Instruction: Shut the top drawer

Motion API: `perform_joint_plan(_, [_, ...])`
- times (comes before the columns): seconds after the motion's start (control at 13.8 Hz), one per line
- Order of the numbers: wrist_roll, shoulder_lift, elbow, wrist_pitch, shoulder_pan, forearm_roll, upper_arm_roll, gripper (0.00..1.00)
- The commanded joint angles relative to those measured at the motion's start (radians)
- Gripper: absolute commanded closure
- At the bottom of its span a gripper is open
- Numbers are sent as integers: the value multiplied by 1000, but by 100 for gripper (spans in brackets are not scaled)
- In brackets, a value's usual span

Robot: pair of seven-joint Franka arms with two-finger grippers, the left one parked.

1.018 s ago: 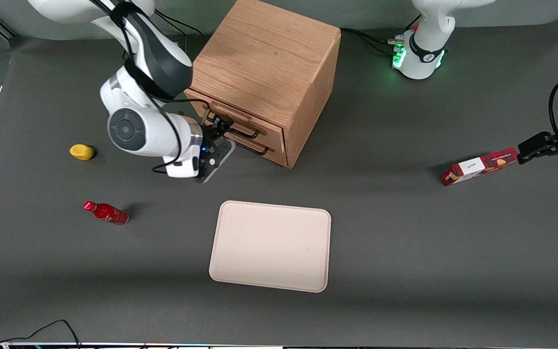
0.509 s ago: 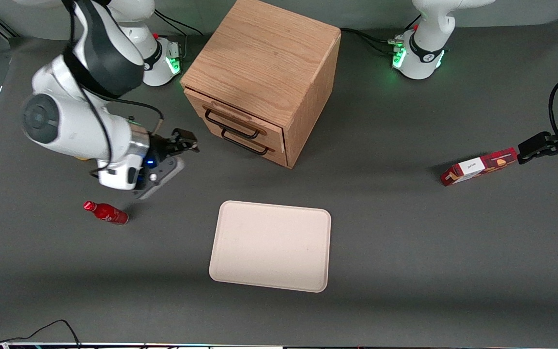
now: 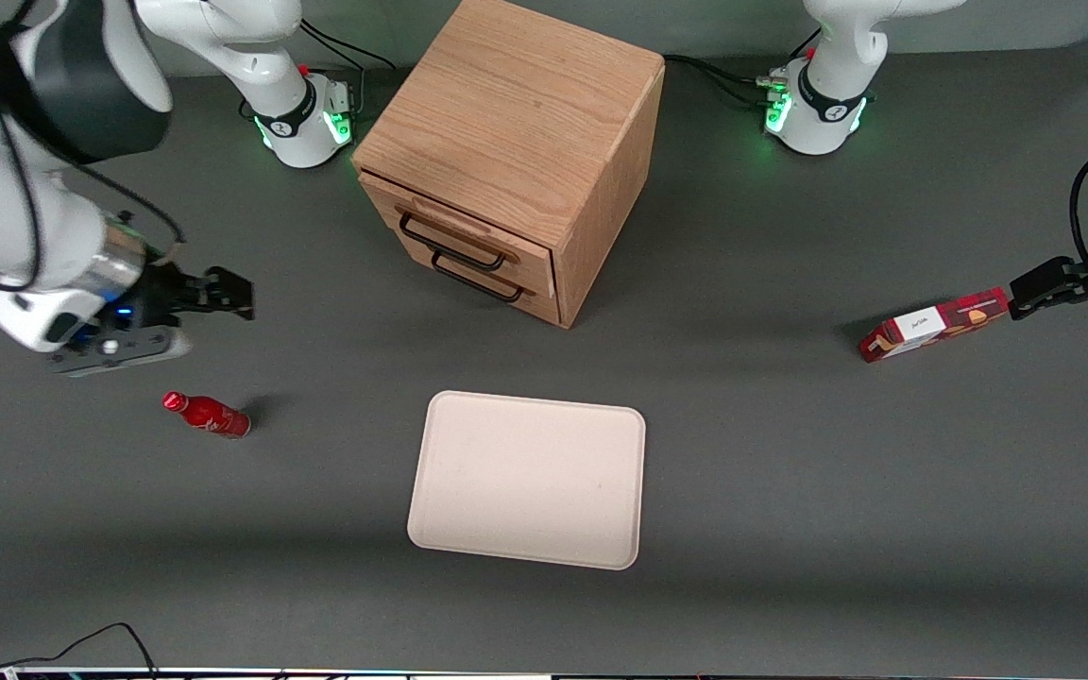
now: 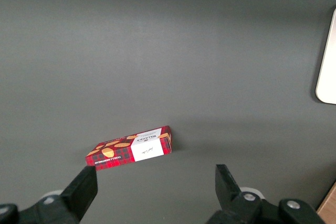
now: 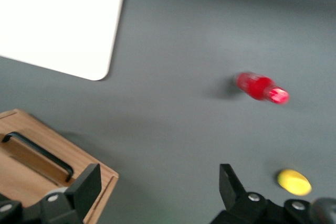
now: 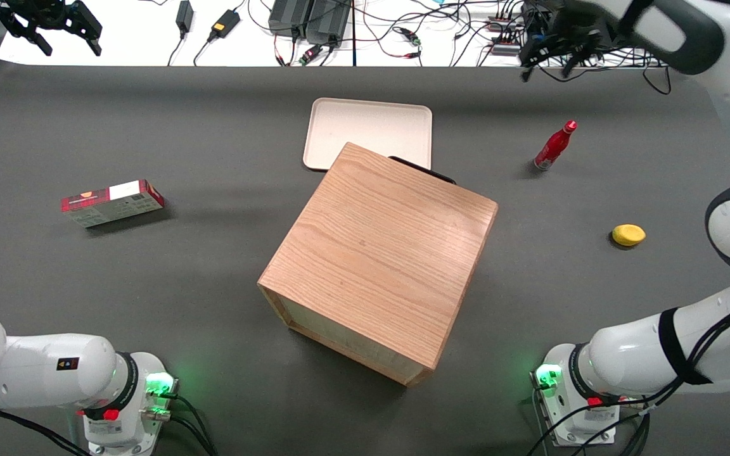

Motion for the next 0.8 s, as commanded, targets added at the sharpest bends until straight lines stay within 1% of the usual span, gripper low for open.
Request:
perform_joint_plan(0.0, [48,-50,-11,-32,14,-20,-63,0])
perform_joint_plan(0.22, [49,-80,-9,-75,13,-20,-95,0])
perform_joint_plan(0.36, [53,-84,-8,-103,13,-20,-97,0])
perform_joint_plan(0.73, [57,-87,-6,-106,8,-20,-101,0])
